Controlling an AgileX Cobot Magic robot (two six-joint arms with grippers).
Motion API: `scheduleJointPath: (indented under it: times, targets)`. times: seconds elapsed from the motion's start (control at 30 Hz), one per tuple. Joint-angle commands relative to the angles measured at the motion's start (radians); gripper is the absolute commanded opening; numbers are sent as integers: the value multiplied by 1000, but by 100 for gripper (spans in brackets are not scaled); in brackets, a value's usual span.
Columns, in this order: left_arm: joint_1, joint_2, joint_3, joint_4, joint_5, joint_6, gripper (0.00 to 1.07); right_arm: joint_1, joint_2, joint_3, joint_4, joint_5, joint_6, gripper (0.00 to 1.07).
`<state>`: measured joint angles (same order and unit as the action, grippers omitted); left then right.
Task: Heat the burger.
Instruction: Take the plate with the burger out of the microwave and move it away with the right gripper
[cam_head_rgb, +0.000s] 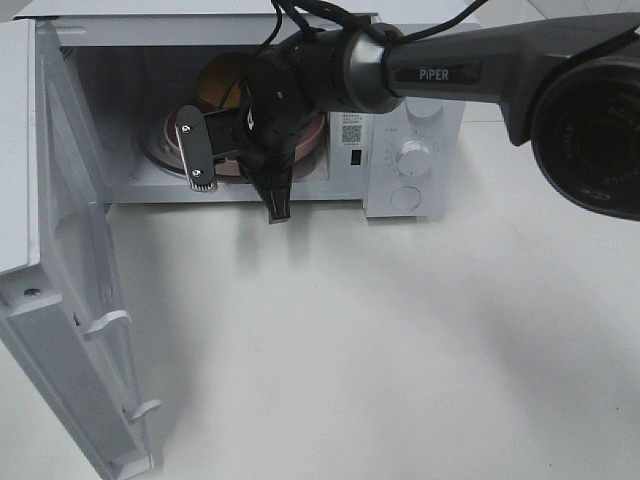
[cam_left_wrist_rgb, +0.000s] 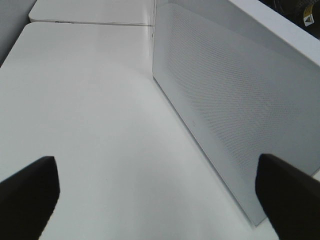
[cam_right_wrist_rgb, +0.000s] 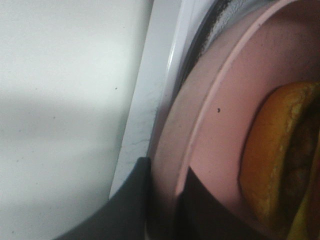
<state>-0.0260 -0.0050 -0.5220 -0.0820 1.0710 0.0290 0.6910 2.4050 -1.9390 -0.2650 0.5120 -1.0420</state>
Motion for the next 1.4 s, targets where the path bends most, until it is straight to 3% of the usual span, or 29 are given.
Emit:
scheduleJointPath:
  times: [0.03,0.17,0.57,1.4]
  targets:
    - [4,-19,5,0,2,-6,102,5,-37,-5,6,22,-36,0]
    - [4,-19,5,0,2,-6,102,6,-66,26,6,8,-42,0]
    - [4,-19,5,0,2,-6,102,6,-220,306,-24,-234,-42,0]
    - [4,-19,5,0,2,-6,102,16,-402,643,-48,-455,-43,0]
